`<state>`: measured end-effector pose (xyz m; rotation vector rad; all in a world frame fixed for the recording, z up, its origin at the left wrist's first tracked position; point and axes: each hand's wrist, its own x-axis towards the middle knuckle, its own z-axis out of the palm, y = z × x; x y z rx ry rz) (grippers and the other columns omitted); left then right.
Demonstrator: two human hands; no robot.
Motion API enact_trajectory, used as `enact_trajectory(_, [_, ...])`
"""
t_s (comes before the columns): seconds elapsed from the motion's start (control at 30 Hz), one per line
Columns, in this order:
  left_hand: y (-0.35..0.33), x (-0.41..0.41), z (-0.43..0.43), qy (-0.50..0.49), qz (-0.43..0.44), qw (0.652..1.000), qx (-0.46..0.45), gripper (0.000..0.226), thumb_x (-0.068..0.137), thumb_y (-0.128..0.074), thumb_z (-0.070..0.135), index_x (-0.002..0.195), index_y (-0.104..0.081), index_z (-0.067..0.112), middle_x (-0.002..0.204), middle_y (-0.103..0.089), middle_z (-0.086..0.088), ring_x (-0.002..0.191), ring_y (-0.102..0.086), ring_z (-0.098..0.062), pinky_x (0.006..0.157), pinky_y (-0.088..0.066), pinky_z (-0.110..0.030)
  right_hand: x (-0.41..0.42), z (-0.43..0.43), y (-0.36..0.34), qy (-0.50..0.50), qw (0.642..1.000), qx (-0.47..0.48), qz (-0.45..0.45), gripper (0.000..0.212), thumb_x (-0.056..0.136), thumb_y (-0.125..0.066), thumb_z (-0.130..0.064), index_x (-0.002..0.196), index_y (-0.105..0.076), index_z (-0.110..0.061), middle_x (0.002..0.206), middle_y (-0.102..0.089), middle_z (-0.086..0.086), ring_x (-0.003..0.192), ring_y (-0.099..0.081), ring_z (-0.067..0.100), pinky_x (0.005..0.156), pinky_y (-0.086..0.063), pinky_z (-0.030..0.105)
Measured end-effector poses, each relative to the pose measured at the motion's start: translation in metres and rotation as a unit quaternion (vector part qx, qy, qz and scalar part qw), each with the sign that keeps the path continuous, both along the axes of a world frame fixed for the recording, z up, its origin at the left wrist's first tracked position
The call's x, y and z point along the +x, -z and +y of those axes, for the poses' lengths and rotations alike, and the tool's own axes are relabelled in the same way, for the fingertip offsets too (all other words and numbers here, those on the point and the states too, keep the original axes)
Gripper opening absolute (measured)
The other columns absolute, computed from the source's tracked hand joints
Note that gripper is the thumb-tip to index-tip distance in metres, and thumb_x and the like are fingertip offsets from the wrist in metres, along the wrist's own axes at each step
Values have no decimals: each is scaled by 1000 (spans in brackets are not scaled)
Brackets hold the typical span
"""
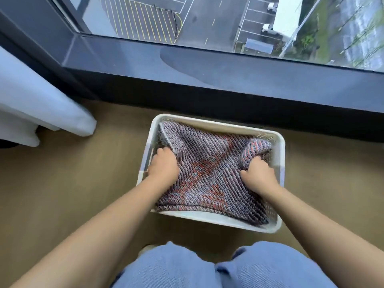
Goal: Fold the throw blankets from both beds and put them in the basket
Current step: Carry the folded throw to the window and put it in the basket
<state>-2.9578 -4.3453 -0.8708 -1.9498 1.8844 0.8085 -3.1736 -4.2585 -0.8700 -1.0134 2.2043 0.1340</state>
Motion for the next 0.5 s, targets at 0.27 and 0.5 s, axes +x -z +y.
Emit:
enact_trajectory(0.27, [-3, -17, -36, 180, -167, 969, 16, 34, 92, -55, 14, 123, -53, 2, 125, -55, -13, 112, -57, -30, 78, -51, -37, -6, -13, 0, -104, 981, 104, 123, 34, 91, -57, -31, 110, -56, -4, 113, -63, 11, 101, -62, 29, 68, -43, 29])
enact_trajectory(0.5, [19, -29, -11, 434, -47, 888, -148, 124, 62, -54, 80, 147, 7, 14, 155, 10, -17, 143, 3, -36, 111, -11, -57, 9, -24, 17, -404, 908, -61, 95, 119, 62, -63, -74, 148, 5, -27, 158, 3, 13, 144, -5, 36, 113, -18, 56])
